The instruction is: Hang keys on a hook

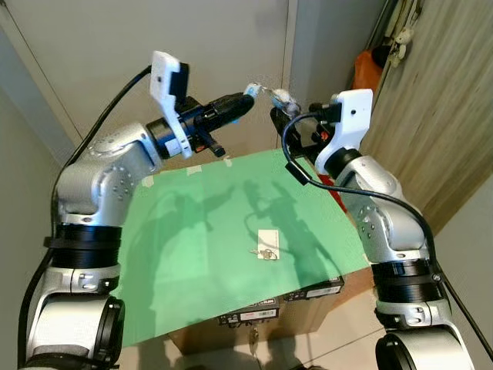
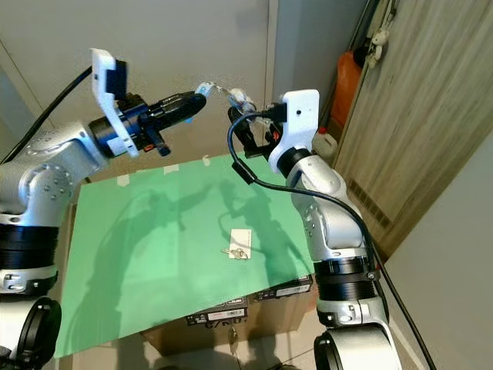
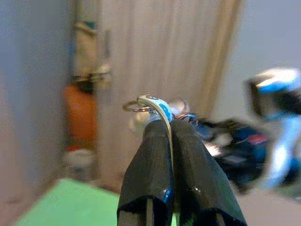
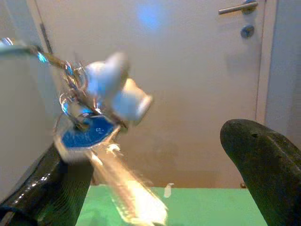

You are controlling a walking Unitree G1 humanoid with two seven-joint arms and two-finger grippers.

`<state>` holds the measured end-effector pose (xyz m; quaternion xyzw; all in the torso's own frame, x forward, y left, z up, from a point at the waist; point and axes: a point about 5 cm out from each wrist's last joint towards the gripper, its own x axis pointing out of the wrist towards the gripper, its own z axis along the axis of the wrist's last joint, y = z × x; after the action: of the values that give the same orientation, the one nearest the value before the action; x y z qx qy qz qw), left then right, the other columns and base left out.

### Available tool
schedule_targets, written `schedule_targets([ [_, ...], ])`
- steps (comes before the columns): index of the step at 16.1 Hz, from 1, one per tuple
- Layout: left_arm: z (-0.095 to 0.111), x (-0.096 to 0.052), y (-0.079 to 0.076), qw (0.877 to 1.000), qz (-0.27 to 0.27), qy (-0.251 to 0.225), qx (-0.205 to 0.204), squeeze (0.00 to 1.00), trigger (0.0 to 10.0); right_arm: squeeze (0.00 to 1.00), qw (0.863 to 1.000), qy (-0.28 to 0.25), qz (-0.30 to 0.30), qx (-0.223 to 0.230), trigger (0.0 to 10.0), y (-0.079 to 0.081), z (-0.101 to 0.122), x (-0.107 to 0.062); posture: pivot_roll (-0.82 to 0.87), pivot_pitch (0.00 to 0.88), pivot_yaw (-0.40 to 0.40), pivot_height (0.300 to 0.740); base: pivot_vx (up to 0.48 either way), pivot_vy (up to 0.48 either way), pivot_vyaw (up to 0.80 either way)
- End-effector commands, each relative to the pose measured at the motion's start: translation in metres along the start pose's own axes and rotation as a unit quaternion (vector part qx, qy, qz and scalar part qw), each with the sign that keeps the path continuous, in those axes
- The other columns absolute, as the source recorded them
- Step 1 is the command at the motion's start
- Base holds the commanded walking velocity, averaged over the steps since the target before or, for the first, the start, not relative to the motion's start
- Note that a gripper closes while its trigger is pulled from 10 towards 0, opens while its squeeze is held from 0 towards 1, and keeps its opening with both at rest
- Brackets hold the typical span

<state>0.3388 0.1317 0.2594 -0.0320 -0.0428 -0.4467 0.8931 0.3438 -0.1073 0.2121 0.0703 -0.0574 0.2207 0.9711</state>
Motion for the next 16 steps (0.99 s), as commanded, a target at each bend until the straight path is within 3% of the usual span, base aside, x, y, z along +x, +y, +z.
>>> schedule_targets([
  [1, -0.002, 0.000, -0.003, 0.999, 0.007, 0.014, 0.031, 0.00, 0.0, 0.00, 1.000, -0.001, -0.008, 0.006, 10.0, -0.002, -0.003, -0.001, 0.00, 0.000, 0.072, 0.740, 0.000, 0.000, 0.00],
  [10, -0.012, -0.002, -0.002, 0.998, 0.030, 0.034, 0.035, 0.00, 0.0, 0.00, 1.000, 0.003, -0.010, 0.005, 10.0, -0.002, -0.006, -0.001, 0.00, 0.000, 0.065, 0.740, 0.000, 0.000, 0.00],
  [12, -0.012, -0.003, 0.007, 0.995, 0.087, 0.019, 0.035, 0.00, 0.0, 0.00, 1.000, 0.005, -0.017, -0.007, 10.0, -0.003, -0.007, -0.003, 0.00, 0.000, 0.066, 0.740, 0.000, 0.000, 0.00],
  [13, -0.014, -0.006, 0.014, 0.988, 0.153, -0.005, 0.031, 0.00, 0.0, 0.00, 0.999, 0.008, -0.036, -0.028, 10.0, -0.005, -0.011, -0.006, 0.00, 0.000, 0.069, 0.740, 0.000, 0.000, 0.00],
  [16, -0.037, -0.014, 0.006, 0.971, 0.240, -0.016, 0.016, 0.00, 0.0, 0.00, 0.997, 0.019, -0.069, -0.039, 10.0, -0.003, -0.028, -0.016, 0.00, 0.000, 0.066, 0.740, 0.000, 0.000, 0.00],
])
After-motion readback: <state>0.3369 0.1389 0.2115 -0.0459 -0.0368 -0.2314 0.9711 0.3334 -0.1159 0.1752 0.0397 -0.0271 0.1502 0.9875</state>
